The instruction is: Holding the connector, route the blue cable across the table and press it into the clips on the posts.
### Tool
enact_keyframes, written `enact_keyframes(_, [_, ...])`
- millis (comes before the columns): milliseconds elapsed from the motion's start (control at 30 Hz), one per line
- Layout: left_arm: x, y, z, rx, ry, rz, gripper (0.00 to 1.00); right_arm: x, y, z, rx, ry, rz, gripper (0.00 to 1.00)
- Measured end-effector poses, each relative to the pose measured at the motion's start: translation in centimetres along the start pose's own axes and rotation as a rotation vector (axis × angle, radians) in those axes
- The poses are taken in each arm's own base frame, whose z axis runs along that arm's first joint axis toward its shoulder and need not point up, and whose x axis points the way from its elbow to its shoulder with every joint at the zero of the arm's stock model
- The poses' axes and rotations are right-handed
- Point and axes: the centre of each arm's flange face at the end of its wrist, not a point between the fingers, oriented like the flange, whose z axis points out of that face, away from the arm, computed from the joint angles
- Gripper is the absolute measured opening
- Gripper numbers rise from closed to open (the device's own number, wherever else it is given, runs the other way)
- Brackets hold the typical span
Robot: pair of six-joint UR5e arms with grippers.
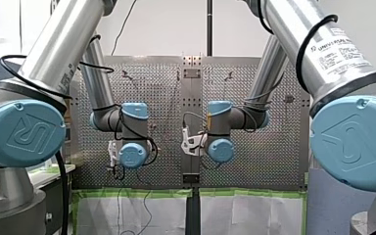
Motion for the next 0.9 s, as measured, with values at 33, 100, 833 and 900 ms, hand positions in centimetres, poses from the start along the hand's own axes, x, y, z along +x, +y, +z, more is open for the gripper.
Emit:
enact_keyframes(33, [0.00,0.00,0.00,0.000,0.000,0.000,0.00,0.00,0.00,0.00,0.000,0.000,0.000,0.00])
enact_keyframes(100, [0.00,0.00,0.00,0.000,0.000,0.000,0.00,0.00,0.00,0.00,0.000,0.000,0.000,0.00])
enact_keyframes(833, [-0.15,-0.06,0.17,-0.001,-0.010,-0.008,0.00,0.01,-0.14,-0.07,0.003,0.000,0.000,0.00])
enact_keyframes(900, [-0.16,-0.06,0.18,-0.001,-0.010,-0.008,0.00,0.01,-0.14,-0.07,0.003,0.000,0.000,0.00])
